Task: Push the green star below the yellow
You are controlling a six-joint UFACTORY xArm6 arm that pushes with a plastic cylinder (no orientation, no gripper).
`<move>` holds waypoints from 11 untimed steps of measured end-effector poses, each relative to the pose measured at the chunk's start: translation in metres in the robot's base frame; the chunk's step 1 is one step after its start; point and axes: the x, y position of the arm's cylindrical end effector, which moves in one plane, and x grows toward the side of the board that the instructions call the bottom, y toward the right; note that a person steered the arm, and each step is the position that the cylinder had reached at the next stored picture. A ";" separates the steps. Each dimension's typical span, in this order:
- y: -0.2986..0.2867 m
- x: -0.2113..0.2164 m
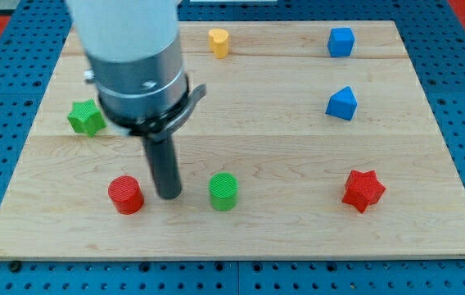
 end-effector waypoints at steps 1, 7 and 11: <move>-0.027 0.002; -0.123 -0.145; -0.126 -0.190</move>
